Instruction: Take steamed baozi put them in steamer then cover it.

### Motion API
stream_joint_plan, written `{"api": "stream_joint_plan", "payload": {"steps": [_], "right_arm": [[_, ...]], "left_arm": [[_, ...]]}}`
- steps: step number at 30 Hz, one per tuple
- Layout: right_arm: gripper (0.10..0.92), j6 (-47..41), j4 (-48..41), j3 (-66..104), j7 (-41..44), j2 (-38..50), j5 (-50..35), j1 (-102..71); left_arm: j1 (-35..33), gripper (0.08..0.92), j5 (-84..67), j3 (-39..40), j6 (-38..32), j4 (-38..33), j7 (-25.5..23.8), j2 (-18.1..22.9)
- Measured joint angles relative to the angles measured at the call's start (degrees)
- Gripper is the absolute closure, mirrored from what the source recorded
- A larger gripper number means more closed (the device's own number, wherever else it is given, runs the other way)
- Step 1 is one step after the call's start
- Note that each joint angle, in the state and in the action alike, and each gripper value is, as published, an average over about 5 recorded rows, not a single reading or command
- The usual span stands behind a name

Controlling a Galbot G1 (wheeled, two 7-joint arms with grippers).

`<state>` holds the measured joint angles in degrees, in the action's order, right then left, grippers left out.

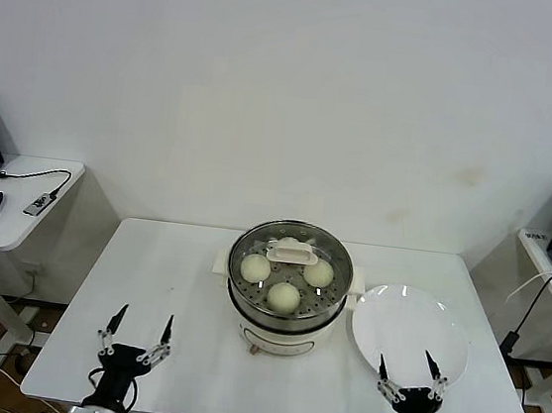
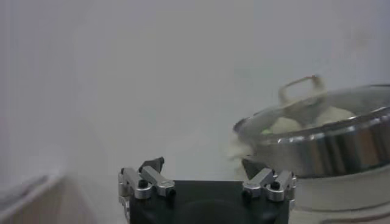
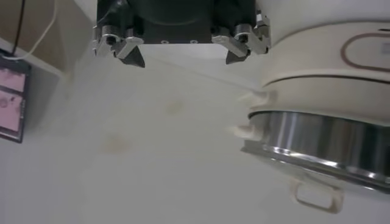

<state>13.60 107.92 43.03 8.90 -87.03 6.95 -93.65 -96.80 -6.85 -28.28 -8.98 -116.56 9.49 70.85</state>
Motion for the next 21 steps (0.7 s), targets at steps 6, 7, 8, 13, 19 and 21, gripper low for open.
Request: {"api": "stream_joint_plan", "payload": {"steps": [6,7,8,13,19,21], "right_arm": [[0.203,-0.5,0.6,-1.1,0.5,0.0,-0.9,-0.6],[0.203,-0.7,0.7,-1.3,0.7,0.0,-1.1,-0.7],[0.203,-0.9,0.9,-1.5,0.8,0.1,-1.3,-0.9],[0.203,-2.4,1.9,-2.5,1.7,0.5,-2.5,-1.7],[0.203,-4.7,3.6,-3.8,2.3,0.9,-4.2,-2.5],[0.203,-5.1,3.9,-4.0,2.3,1.0,-4.5,-2.6]], "left_arm": [[-1.0,0.177,-4.8,-1.3,-1.0,0.3,-0.8,0.3],[-1.1,0.177,-5.4,-1.5,-1.1,0.4,-1.0,0.3],[-1.2,0.177,-6.0,-1.6,-1.1,0.5,-1.1,0.3],[-1.8,0.177,-7.7,-1.9,-1.5,1.3,-1.9,0.4],[-1.9,0.177,-8.1,-1.9,-2.1,2.1,-2.7,1.0],[-1.8,0.177,-8.1,-1.8,-2.2,2.3,-2.8,1.2]]}}
